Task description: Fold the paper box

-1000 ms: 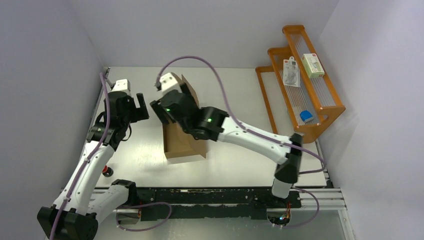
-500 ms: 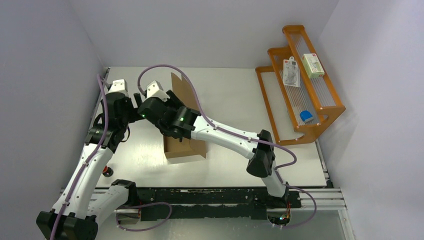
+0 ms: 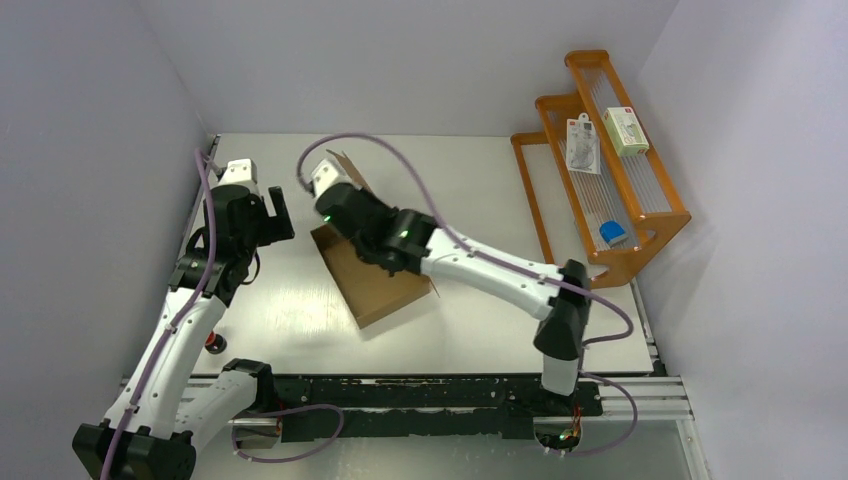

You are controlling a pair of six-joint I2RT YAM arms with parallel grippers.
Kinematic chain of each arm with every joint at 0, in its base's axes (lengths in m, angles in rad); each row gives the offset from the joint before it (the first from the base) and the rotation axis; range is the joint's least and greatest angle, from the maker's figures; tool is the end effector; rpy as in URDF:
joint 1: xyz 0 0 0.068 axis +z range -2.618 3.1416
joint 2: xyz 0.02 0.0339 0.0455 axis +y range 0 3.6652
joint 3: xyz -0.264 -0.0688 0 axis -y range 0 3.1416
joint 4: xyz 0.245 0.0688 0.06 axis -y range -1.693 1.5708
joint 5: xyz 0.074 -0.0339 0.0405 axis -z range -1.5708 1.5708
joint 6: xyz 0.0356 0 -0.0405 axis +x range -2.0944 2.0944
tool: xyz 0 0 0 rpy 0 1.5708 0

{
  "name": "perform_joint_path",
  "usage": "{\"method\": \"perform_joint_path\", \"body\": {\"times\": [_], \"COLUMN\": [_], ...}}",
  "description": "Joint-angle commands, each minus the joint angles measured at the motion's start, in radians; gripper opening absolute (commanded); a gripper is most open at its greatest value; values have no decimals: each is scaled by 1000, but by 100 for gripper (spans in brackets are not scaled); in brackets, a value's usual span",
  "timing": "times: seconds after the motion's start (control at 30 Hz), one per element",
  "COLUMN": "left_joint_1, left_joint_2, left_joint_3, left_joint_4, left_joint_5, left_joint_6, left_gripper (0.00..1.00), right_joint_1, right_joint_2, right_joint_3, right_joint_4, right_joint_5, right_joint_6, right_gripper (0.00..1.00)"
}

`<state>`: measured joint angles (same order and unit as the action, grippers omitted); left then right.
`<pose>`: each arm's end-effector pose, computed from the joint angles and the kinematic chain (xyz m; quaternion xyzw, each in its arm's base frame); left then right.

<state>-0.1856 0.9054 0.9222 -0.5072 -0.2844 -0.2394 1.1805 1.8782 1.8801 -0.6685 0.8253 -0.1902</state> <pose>0.1949 -0.0264 0.3343 -0.0957 0.8467 0.0114 0.5233 0.1847 0.3802 0.3649 -0.3859 0.7488 -0.1273 0.5235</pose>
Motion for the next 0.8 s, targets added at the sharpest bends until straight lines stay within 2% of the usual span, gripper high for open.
{"method": "perform_joint_path", "body": {"times": [0.0,0.17,0.33,0.5,0.77], "left_joint_1": [11,11,11,11,8], "left_joint_2": [-20,-24,-39,-67,-83], "left_joint_3": [-6,-5,-13,-26,-5], "left_joint_4": [14,18,38,65,129], "left_joint_5": [55,71,108,146,241], "left_joint_6": [25,34,48,72,136], "left_gripper": [89,88,88,89,89], "right_joint_1": [-126,-299,-410,-527,-634], "right_joint_2": [-156,-279,-328,-274,-125], "right_joint_3": [-77,-188,-224,-147,4], "right_joint_4": [140,211,219,115,-52], "right_joint_5": [-277,-652,-916,-1220,-1489], "right_joint_6": [-123,-218,-342,-447,-576], "right_gripper": [0,0,0,0,0]}}
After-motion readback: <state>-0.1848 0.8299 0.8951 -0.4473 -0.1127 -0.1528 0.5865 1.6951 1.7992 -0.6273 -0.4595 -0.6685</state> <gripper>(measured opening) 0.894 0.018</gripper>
